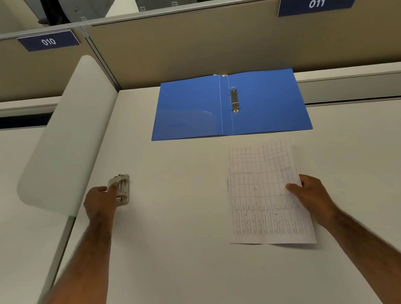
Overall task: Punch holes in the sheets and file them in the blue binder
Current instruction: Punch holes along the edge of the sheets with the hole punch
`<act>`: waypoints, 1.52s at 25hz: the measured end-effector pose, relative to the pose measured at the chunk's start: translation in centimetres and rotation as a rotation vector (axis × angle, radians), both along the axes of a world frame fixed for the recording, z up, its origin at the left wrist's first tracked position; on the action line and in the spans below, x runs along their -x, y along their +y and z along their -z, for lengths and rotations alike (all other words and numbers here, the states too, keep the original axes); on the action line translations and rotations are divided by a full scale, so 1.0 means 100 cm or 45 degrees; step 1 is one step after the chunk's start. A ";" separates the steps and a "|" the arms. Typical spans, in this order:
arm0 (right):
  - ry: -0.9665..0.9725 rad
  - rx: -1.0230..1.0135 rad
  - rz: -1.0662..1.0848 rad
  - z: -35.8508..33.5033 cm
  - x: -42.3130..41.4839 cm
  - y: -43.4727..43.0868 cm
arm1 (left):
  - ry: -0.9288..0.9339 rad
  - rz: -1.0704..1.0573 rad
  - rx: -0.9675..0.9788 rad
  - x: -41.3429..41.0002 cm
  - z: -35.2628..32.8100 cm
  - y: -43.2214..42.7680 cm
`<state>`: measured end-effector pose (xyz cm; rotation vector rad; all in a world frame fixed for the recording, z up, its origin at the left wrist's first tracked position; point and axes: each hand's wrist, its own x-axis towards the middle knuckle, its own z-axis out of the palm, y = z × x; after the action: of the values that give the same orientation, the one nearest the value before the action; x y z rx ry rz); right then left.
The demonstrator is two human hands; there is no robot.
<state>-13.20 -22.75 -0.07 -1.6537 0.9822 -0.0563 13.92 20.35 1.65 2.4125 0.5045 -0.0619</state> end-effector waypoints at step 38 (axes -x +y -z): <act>-0.104 -0.270 0.023 -0.008 0.019 -0.011 | 0.264 0.481 0.419 0.098 0.013 -0.202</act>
<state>-15.15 -23.88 0.72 -1.4374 0.9091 -0.0304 4.08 0.11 0.31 2.1534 0.1092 -0.5217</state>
